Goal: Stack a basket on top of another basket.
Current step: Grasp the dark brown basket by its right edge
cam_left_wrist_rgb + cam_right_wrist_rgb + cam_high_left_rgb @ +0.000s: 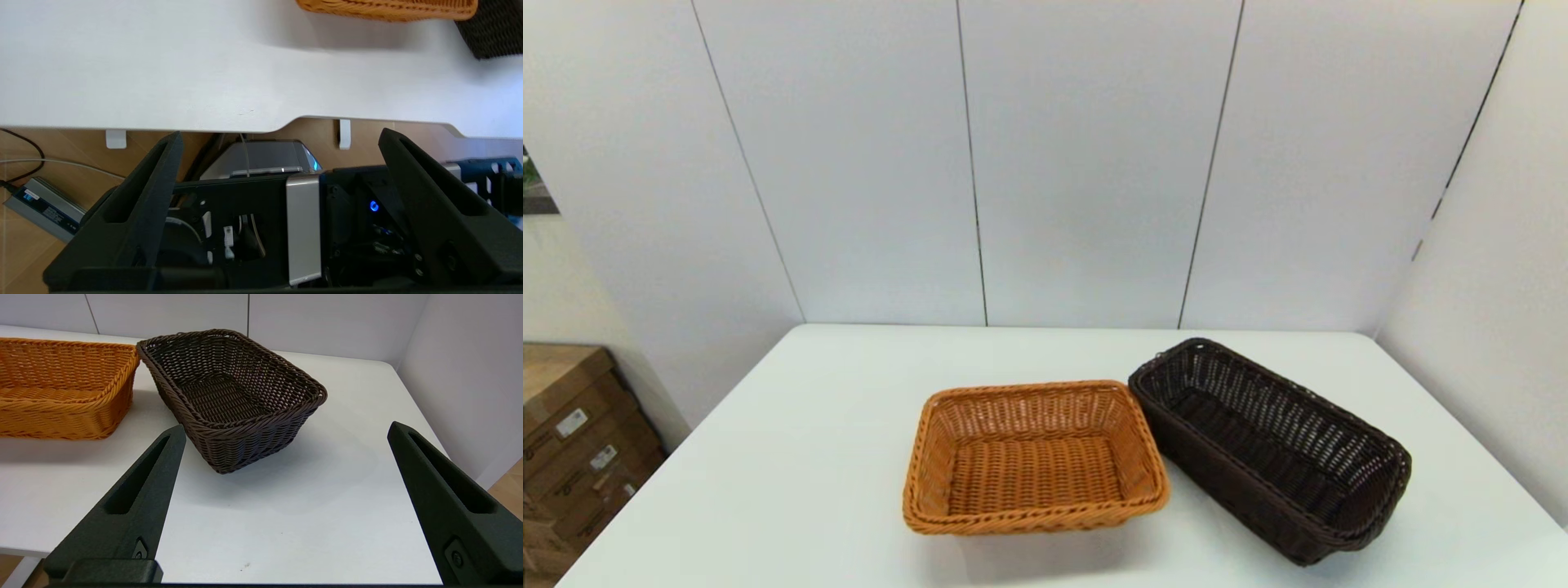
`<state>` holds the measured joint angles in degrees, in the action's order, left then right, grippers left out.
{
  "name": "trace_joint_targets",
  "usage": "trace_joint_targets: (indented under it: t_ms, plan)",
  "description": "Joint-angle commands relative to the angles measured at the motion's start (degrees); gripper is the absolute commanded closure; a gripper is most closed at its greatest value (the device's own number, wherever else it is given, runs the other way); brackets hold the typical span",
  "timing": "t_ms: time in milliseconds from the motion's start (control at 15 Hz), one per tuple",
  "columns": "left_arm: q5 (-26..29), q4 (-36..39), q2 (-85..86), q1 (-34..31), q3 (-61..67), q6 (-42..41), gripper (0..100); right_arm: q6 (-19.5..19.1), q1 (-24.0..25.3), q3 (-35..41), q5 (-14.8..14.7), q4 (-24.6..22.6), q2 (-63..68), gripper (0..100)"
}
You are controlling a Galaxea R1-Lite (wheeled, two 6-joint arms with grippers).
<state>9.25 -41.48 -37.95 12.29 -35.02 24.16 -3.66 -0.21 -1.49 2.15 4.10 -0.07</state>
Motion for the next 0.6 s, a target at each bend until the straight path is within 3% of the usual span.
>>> trace_joint_targets:
  t_ms: [67, 600]
  plan:
    - [0.24, -2.2, 12.72, -6.49, 3.47, -0.78, 0, -0.03, -0.06, -0.01, 0.05, 0.03, 0.07, 0]
    - [-0.11, -3.16, 30.3, -12.82, 9.18, -10.54, 0, 0.05, 0.03, -0.01, 0.05, 0.03, 0.07, 0]
